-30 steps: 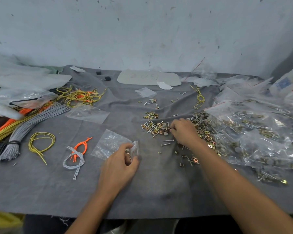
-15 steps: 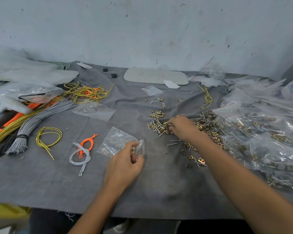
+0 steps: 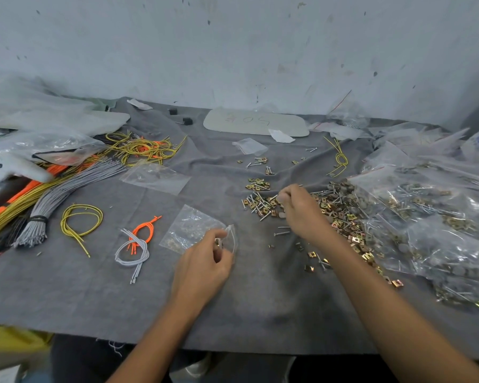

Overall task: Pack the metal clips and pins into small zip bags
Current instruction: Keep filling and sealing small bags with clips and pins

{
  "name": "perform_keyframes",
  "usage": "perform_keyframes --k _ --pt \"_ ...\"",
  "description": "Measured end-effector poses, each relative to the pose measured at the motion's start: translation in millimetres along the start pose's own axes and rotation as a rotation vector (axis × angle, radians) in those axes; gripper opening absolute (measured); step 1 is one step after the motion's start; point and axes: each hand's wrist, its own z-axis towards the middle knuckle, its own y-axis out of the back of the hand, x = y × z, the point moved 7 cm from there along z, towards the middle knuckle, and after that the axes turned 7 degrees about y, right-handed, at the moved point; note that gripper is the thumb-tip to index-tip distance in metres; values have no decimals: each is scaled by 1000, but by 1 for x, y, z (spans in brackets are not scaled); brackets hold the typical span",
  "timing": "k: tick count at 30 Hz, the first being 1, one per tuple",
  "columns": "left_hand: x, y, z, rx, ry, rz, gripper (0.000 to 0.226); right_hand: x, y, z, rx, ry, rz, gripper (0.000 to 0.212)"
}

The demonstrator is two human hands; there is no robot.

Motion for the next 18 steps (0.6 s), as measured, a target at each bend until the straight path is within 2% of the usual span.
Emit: perform_keyframes --k 4,7,12,18 --pt "2 3 2 -28 32 -80 27 37 -27 -50 2 21 304 11" --pt "3 4 2 -32 35 -129 28 60 -56 -77 34 63 437 6" --pt "2 6 -1 -11 48 -190 29 82 -78 -84 24 151 375 9" --pt "1 6 -1 -9 34 -198 32 81 -80 -91 -68 113 449 17"
